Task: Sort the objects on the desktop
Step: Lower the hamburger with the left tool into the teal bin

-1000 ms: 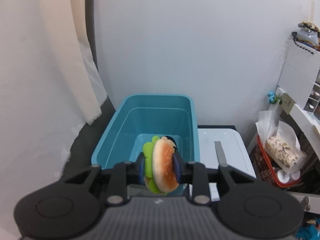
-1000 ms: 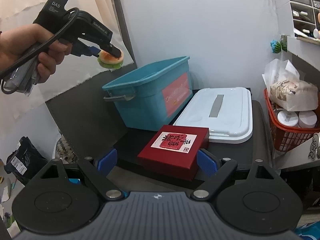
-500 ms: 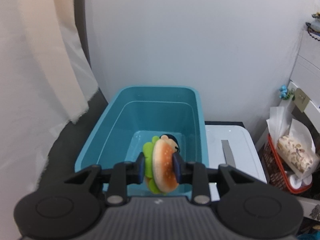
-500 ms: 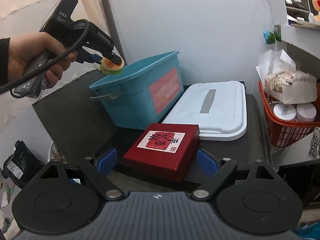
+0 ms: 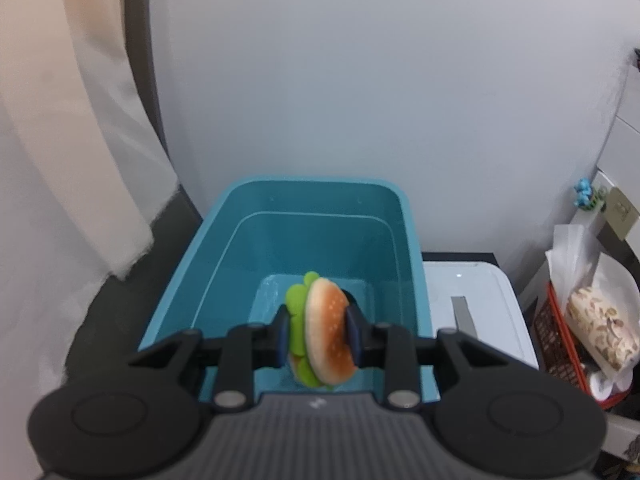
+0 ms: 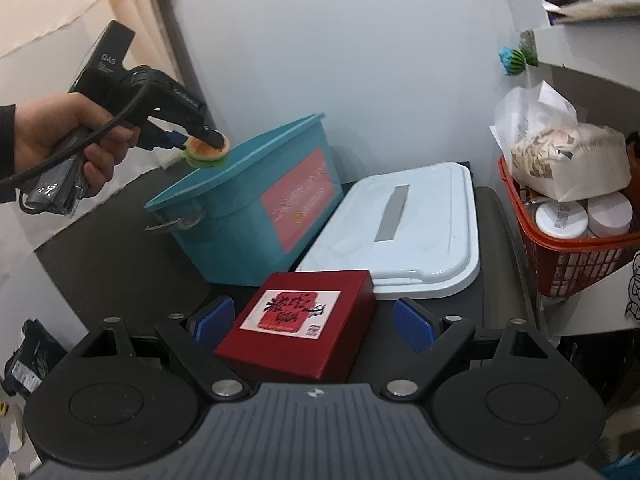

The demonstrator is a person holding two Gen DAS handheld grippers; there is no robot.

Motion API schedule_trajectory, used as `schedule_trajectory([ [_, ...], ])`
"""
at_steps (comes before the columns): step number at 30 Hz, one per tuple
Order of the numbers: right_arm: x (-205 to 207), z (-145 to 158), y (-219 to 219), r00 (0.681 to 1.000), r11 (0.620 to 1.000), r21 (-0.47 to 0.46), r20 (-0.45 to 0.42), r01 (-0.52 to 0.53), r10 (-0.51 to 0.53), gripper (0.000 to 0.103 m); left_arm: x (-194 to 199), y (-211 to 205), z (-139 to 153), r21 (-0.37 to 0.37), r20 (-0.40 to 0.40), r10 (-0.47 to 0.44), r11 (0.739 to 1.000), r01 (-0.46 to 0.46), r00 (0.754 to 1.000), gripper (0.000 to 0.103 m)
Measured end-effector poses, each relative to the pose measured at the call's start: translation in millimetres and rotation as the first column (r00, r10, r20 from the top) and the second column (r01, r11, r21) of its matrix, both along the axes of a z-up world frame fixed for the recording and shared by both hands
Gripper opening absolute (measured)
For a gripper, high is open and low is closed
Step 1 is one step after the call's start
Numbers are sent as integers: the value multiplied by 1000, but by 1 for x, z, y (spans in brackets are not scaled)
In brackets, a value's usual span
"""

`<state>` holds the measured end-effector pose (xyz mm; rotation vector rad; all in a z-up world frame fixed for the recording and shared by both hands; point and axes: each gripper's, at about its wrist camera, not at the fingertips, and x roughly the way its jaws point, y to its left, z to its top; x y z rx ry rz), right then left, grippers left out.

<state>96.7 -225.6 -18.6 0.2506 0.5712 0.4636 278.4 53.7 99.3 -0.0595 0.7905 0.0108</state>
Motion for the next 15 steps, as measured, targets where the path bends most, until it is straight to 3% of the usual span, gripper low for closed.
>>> schedule_trajectory([
  [15, 19, -18, -3, 998, 1000, 11, -59, 20, -20, 90, 34, 4, -24, -40, -28, 30, 999, -31, 999, 33],
])
